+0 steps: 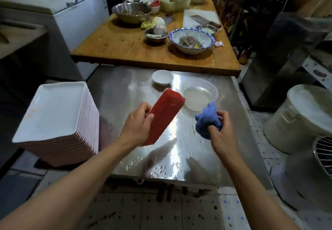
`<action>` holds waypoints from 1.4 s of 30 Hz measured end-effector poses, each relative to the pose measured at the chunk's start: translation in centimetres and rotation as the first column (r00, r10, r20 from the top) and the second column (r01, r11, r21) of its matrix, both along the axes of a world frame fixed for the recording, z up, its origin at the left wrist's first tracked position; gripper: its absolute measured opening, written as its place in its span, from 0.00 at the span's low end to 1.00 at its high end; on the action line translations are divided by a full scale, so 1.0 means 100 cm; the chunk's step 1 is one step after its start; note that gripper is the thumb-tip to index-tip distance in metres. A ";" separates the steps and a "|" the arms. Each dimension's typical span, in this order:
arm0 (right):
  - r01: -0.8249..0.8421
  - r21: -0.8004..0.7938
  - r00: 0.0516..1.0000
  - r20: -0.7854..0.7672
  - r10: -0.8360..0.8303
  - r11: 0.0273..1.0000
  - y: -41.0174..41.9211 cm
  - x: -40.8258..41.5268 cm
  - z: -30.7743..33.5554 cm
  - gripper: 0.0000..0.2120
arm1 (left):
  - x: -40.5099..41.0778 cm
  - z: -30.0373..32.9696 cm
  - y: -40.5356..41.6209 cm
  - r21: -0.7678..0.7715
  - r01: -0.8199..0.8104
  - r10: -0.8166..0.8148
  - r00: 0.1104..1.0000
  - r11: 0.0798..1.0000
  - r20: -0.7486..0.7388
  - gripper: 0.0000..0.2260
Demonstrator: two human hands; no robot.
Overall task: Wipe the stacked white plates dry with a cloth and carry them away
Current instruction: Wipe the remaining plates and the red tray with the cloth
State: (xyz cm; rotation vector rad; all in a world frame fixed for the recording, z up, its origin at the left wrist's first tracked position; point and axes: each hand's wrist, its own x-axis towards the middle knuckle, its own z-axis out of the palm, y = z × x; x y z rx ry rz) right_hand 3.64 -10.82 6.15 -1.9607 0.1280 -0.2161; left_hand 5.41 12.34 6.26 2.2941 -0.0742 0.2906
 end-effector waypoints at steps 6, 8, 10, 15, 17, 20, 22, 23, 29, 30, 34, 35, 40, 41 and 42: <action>-0.086 -0.107 0.958 0.263 0.112 0.990 0.047 0.017 0.068 0.24 | -0.022 0.048 0.023 -0.467 -0.066 0.027 0.996 0.882 -0.090 0.07; -0.121 -0.168 0.926 0.337 0.172 0.978 0.068 0.022 0.090 0.26 | -0.028 0.059 0.027 -0.569 -0.058 0.012 0.996 0.820 -0.084 0.09; -0.215 -0.249 0.890 0.349 0.295 0.944 0.089 0.023 0.107 0.29 | -0.034 0.067 0.030 -0.636 -0.061 0.013 0.997 0.770 -0.080 0.09; -0.214 -0.608 0.784 0.360 0.506 0.764 0.129 0.015 0.121 0.30 | -0.043 0.082 0.034 -0.728 -0.069 0.033 0.997 0.682 -0.063 0.08; -0.164 -0.674 0.758 0.382 0.529 0.721 0.140 0.014 0.122 0.29 | -0.046 0.086 0.035 -0.775 -0.068 0.034 0.998 0.629 -0.060 0.08; -0.131 -0.688 0.738 0.413 0.533 0.714 0.146 0.017 0.121 0.27 | -0.050 0.091 0.034 -0.802 -0.092 0.070 0.996 0.590 -0.063 0.08; -0.116 -0.660 0.742 0.439 0.506 0.743 0.140 0.019 0.121 0.25 | -0.053 0.095 0.035 -0.818 -0.101 0.084 0.994 0.567 -0.065 0.08; -0.105 -0.636 0.753 0.451 0.478 0.765 0.135 0.021 0.119 0.24 | -0.054 0.098 0.036 -0.829 -0.104 0.088 0.994 0.550 -0.066 0.07; -0.263 -0.260 0.895 0.293 0.336 0.929 0.110 0.018 0.112 0.25 | -0.054 0.116 0.035 -0.883 -0.089 0.116 0.992 0.461 -0.040 0.07; -0.266 -0.224 0.907 0.271 0.323 0.937 0.111 0.015 0.112 0.26 | -0.052 0.118 0.032 -0.888 -0.087 0.127 0.991 0.452 -0.033 0.07; -0.218 -0.112 0.947 0.217 0.238 0.970 0.116 -0.001 0.107 0.30 | -0.043 0.120 0.019 -0.924 -0.088 0.198 0.980 0.372 -0.014 0.08; -0.222 -0.079 0.946 0.223 0.234 0.972 0.115 -0.008 0.104 0.30 | -0.041 0.119 0.017 -0.934 -0.082 0.211 0.977 0.349 -0.007 0.08; -0.256 0.257 0.951 0.242 0.194 0.932 0.097 -0.027 0.096 0.27 | -0.035 0.106 0.013 -0.945 -0.043 0.165 0.986 0.324 0.011 0.08; -0.237 0.296 0.958 0.231 0.171 0.925 0.093 -0.026 0.097 0.27 | -0.034 0.104 0.011 -0.940 -0.052 0.134 0.991 0.336 -0.007 0.08; -0.227 0.317 0.961 0.228 0.158 0.921 0.090 -0.025 0.098 0.27 | -0.034 0.101 0.011 -0.929 -0.071 0.100 0.994 0.362 -0.037 0.08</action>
